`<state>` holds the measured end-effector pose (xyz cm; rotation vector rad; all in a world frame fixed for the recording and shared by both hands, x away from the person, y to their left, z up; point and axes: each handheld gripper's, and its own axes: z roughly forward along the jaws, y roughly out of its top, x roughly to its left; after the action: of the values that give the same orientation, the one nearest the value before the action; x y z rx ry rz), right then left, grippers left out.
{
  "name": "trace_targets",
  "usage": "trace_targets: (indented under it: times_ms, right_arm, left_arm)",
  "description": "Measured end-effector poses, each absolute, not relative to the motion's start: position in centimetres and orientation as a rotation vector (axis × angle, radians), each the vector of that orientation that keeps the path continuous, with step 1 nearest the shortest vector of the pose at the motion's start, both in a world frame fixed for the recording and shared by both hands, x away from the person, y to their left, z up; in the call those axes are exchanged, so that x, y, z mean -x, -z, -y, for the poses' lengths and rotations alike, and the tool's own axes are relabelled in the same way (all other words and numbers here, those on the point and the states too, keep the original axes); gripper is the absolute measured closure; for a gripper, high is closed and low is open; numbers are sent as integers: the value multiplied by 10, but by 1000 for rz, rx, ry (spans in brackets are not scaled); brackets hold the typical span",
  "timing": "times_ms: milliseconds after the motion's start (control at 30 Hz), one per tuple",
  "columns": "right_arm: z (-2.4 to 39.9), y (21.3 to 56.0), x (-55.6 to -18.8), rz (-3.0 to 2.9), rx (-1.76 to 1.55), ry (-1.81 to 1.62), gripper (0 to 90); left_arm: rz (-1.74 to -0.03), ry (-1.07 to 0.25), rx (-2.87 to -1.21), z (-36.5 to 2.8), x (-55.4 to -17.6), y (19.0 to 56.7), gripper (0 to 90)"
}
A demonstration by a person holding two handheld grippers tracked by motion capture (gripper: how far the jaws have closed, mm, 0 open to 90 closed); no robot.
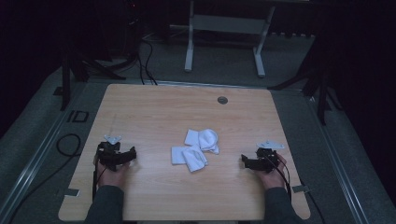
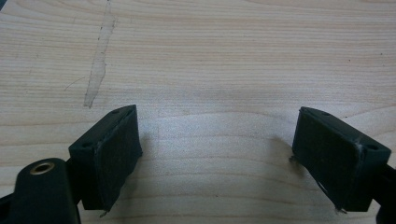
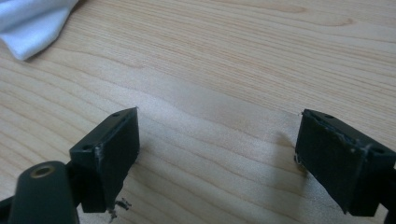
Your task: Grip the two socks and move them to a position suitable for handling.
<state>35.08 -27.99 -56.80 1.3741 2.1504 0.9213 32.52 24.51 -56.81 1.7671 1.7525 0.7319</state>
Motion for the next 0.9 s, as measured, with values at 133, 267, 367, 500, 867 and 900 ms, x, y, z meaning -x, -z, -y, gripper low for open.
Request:
trace_targets:
  times_ms: [133, 267, 367, 500, 867, 900]
  right_arm:
    - [279, 568, -350, -2156, -1370, -924, 135]
    - [279, 568, -350, -2169, -1354, -929, 135]
    - [279, 568, -350, -2170, -1353, -929, 135]
    - [277, 568, -348, -2182, -1327, -946, 191]
    - [272, 556, -343, -2296, -1272, -906, 572]
    - [272, 556, -343, -2296, -1272, -906, 572]
  left_arm:
    - [-1752, -732, -1768, -245, -325, 568, 151]
    - [-1752, -732, -1768, -245, -325, 568, 151]
    - [-1752, -732, -1768, -245, -325, 568, 151]
    - [-1752, -732, -1768, -245, -325, 568, 151]
    - [-1750, -730, -1769, -245, -325, 568, 150]
    - [-1750, -730, -1769, -245, -325, 568, 150]
